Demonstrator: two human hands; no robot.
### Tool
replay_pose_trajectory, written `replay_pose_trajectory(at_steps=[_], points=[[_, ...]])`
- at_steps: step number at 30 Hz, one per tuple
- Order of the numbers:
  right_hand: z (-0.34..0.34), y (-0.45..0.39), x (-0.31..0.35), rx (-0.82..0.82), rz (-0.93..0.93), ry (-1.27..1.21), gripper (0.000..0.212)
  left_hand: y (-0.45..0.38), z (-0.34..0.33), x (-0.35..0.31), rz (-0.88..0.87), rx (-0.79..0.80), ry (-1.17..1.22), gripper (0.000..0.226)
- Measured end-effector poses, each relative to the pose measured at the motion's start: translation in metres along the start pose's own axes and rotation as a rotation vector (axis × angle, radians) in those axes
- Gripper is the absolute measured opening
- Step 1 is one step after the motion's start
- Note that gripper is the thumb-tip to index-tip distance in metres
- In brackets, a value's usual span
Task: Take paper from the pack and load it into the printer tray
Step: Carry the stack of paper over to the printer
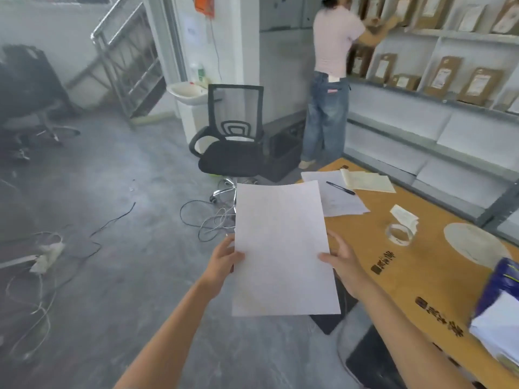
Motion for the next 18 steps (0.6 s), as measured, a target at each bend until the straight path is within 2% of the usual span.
replay_pose_trajectory(at_steps=[9,18], points=[[-0.199,-0.115,0.016,0.366,0.023,0.081,0.057,0.007,0.188,-0.016,-0.006,-0.362,0.097,0.042],[-0.398,-0.221,0.018,0.682,0.034,0.098,0.055,0.006,0.346,-0.034,-0.033,-0.685,0.171,0.048]])
Point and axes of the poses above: each hand's wrist, its own y-axis away from the middle knuckle, its own z-axis out of the back of the hand, x = y × z, the point moved 1 cm from there along -y, towards the middle knuckle, and after that the axes turned 10 degrees about z, right-handed, at the moved point
